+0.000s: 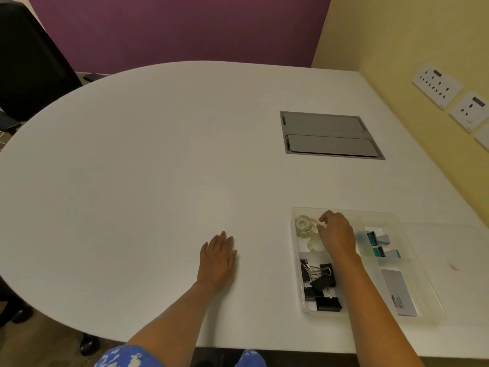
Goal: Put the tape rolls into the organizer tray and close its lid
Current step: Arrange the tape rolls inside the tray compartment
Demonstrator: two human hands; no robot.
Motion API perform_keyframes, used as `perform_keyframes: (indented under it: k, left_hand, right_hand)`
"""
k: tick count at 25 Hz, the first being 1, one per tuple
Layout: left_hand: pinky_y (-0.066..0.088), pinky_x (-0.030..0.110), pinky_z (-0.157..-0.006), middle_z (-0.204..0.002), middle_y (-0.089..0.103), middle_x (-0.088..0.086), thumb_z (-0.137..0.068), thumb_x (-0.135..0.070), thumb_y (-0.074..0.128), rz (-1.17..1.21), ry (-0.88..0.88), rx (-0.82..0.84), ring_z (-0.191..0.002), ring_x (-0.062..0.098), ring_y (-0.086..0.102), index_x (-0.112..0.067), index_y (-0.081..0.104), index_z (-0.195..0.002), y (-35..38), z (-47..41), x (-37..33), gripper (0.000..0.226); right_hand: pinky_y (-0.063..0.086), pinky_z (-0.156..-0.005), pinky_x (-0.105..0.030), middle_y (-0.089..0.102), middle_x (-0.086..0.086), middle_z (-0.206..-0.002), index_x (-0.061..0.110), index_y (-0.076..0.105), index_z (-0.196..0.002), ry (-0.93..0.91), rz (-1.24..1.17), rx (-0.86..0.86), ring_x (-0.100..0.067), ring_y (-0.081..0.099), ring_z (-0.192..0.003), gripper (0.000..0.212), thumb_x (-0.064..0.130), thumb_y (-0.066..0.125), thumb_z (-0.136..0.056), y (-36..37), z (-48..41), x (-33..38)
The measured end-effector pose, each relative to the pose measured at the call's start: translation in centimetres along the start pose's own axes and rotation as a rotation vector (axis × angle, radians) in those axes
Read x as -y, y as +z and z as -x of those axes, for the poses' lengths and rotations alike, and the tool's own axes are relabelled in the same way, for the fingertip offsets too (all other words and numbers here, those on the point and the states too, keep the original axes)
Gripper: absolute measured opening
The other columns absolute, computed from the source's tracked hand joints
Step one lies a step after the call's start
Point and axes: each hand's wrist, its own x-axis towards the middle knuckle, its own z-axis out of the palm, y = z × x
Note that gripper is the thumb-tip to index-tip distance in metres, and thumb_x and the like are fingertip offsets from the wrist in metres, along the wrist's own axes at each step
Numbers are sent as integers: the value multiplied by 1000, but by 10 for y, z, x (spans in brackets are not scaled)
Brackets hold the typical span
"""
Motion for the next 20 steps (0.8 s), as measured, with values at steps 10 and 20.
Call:
perform_keyframes:
  k: [10, 20]
  left_hand:
    - [25, 31, -110, -140, 51, -1, -97, -30, 49, 194, 259, -217, -131, 17, 43, -21, 50, -134, -17, -58, -136, 38]
    - [24, 31, -106, -130, 58, -4, -93, -26, 51, -122, 141, -187, -122, 17, 49, -23, 53, -126, 39, -72, -212, 33]
  right_hand:
    - [50, -80, -35, 61, -15, -117, 6, 61, -112, 6, -68, -9, -30, 62, -103, 21, 12, 56, -93, -26, -26, -47]
    - [50, -86, -35, 60, -11, -121, 10, 60, -117, -205, -48, 83, -25, 59, -110, 24, 17, 55, -95, -39, -64, -96]
